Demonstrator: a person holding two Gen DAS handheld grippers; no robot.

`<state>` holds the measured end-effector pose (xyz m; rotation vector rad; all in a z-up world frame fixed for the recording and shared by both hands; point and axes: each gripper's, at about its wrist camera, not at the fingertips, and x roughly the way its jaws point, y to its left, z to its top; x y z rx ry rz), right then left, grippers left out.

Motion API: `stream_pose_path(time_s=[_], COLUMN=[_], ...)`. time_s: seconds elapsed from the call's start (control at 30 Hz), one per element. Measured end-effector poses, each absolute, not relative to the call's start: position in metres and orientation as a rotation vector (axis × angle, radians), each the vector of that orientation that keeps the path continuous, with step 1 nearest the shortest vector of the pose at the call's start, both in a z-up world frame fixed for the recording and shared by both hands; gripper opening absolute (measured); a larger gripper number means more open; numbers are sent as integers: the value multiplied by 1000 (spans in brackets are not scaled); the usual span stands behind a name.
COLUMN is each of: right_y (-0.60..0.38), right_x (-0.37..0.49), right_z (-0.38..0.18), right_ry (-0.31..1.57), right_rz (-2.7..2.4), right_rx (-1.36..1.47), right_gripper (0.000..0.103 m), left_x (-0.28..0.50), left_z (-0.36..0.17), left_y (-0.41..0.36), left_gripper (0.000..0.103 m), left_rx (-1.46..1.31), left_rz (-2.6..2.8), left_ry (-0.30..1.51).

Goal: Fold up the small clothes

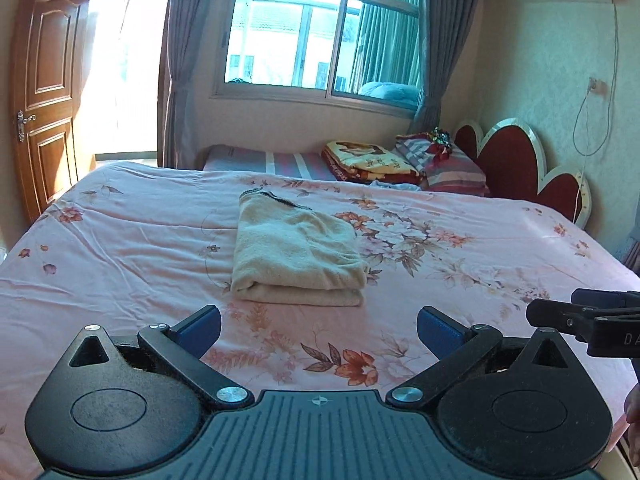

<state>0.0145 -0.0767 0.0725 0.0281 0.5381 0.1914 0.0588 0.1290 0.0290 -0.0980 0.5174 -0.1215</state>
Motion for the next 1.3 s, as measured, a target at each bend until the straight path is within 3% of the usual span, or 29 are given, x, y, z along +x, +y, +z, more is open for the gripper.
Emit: stream_pose_path(time_s=[0.33, 1.3], right_y=[-64, -73], right_x=[-33, -39], right_z=[91, 96], right_ry=[475, 457], right_rz=[207, 189], right_rx=[6, 19], right_gripper=[102, 102], left_x=[2, 1], left_z=[47, 62], left_y=[127, 109], left_gripper=[103, 103], left_rx=[-80, -50], left_rz=[-94, -113], left_ry=[470, 440])
